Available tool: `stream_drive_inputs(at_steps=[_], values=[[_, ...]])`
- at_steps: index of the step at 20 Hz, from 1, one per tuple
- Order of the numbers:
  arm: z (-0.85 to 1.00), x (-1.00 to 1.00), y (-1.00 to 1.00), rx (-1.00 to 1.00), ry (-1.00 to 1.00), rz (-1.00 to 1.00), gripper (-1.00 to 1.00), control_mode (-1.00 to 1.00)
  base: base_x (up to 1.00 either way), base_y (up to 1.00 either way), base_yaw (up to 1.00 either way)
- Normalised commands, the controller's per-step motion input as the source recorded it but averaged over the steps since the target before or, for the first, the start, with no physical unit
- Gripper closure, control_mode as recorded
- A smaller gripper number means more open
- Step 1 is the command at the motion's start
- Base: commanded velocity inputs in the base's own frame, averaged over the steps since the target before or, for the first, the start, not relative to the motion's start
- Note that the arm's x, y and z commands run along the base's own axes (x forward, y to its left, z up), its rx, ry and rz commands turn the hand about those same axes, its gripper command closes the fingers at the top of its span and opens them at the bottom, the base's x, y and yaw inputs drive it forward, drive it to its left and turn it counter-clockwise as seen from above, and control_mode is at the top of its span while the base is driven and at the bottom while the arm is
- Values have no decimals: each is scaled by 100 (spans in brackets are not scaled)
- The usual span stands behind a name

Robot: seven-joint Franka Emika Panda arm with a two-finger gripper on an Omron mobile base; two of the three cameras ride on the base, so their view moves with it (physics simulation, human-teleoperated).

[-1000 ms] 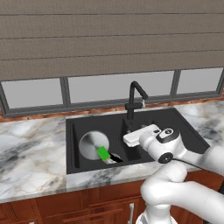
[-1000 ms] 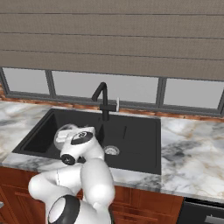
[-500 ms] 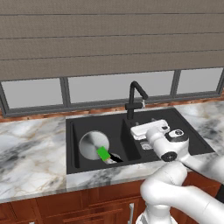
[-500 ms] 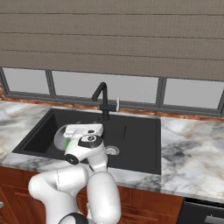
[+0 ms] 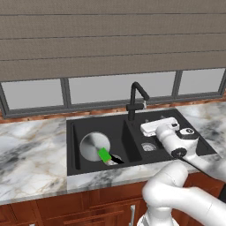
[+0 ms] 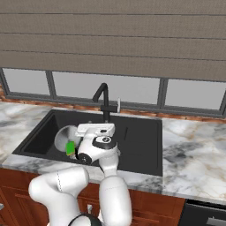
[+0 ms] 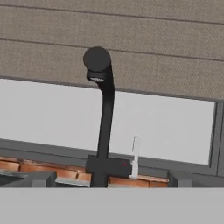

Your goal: Pick the pan and sponge and place them into the sink. Then turn on the water.

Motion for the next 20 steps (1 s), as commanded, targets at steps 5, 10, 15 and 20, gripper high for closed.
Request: stream_drive_inputs(at_steps=[5,10,15,20], values=[[3,25,-48,0,1,1,-100,-100,0,0,0],[0,36,-36,0,13,0,-100,-100,0,0,0],[0,25,-42,0,18,3,-100,-100,0,0,0],[-3,9,-49,0,18,8,-100,-100,0,0,0]])
